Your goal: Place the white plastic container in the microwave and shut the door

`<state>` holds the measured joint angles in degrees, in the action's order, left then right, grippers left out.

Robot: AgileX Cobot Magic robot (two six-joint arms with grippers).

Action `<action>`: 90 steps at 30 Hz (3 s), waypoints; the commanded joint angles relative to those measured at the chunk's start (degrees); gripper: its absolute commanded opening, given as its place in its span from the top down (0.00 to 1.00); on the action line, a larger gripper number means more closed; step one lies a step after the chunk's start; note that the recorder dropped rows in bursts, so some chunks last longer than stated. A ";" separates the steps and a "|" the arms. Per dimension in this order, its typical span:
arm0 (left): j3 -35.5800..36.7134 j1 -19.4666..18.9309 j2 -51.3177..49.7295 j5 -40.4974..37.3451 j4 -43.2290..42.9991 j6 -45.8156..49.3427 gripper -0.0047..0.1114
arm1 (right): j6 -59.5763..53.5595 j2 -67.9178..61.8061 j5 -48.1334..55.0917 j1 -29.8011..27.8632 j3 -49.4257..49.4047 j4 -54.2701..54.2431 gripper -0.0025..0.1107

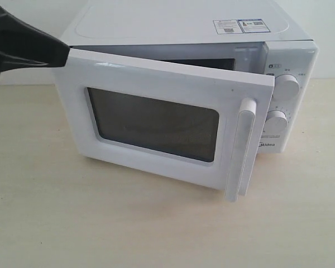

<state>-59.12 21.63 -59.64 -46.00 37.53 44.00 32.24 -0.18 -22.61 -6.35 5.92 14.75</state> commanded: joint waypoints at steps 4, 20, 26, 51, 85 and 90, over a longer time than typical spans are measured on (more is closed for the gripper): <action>-0.23 0.30 4.78 -1.06 -0.12 -1.17 0.92 | 62.67 -6.89 6.01 4.89 20.37 66.27 0.98; -0.23 0.30 7.21 -5.70 -0.12 -7.16 0.92 | 87.60 -32.78 -26.42 6.94 24.69 79.17 0.98; -0.23 0.30 7.21 -6.40 0.32 -7.16 0.92 | 86.18 -38.66 -29.03 6.94 24.69 75.74 0.98; -0.23 0.30 7.21 -4.58 1.01 -8.43 0.92 | 85.52 -41.70 -26.25 16.87 26.85 64.77 0.98; -0.23 0.30 7.21 -4.37 1.00 -8.43 0.92 | 40.35 -57.15 50.83 66.85 37.60 39.09 0.98; -0.23 0.30 7.21 -4.37 1.00 -8.43 0.92 | 55.47 -64.26 44.92 66.85 40.37 46.27 0.98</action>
<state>-59.12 21.63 -52.85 -50.75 37.95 36.04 80.91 -62.69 24.07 60.47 45.40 56.20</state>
